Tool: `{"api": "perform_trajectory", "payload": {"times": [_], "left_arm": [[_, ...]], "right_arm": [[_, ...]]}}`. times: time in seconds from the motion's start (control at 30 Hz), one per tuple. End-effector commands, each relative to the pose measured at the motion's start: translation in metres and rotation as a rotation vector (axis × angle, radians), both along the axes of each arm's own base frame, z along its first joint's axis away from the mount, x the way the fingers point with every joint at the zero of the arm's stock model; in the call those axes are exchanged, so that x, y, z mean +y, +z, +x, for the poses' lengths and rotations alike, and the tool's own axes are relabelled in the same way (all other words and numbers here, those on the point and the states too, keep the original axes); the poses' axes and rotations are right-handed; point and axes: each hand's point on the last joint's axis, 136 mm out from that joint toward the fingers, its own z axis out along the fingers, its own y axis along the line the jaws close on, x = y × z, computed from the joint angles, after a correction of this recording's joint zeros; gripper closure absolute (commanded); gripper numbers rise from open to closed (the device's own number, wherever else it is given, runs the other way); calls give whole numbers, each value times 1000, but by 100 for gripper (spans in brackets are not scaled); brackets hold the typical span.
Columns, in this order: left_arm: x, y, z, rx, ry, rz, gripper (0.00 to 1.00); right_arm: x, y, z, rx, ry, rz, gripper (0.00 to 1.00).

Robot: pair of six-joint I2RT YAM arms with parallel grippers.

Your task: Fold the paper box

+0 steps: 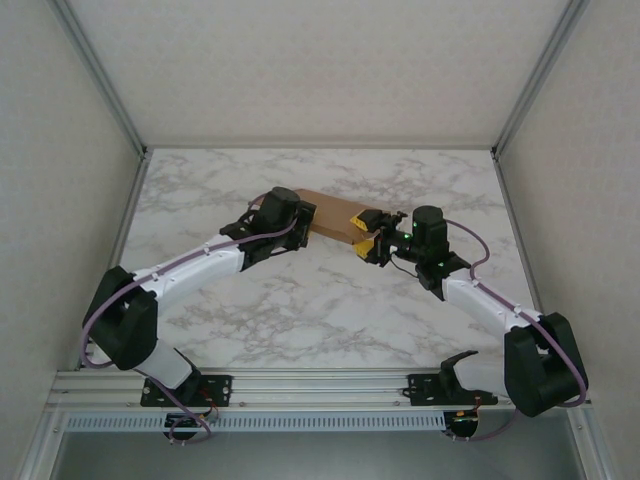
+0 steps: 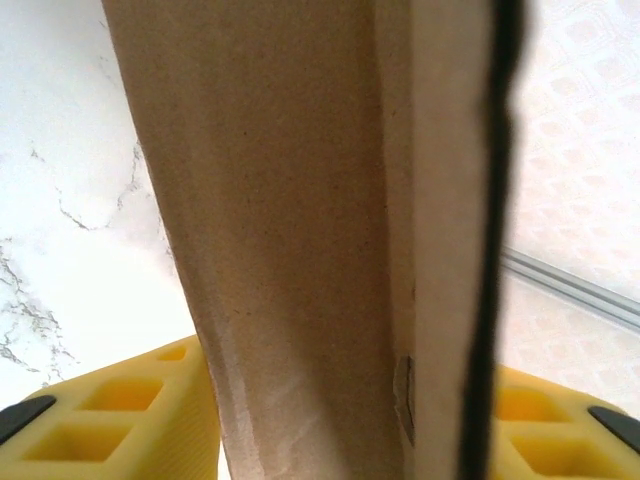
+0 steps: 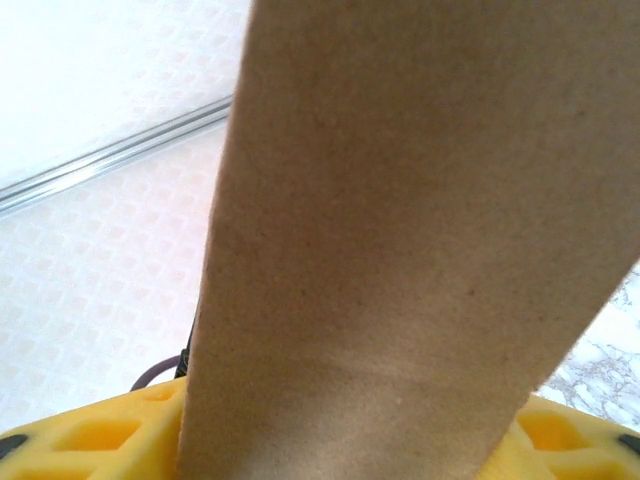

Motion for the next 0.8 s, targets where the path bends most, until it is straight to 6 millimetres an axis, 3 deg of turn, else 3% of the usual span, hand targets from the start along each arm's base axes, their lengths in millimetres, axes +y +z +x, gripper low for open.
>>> {"api": "perform_trajectory", "payload": {"times": [0.0,0.13,0.3,0.4,0.5,0.63,0.77], "left_arm": [[30,10,6,-23,137,41,56],[39,11,4,-18,169,69,58],[61,29,-1,-26,237,135,58],[72,41,-8,-15,268,156,57],[78,52,-16,5,275,184,57],[85,61,-27,46,244,258,57],[99,70,-37,39,222,323,55]], "right_arm": [[-3,12,-3,-35,-11,15,36],[-8,11,-9,-50,-10,-40,27],[-26,11,-30,-111,25,-223,23],[-55,18,-41,-198,20,-460,23],[-77,32,-34,-324,5,-657,26],[-82,50,-7,-635,90,-913,30],[-74,65,4,-1123,86,-1046,29]]}}
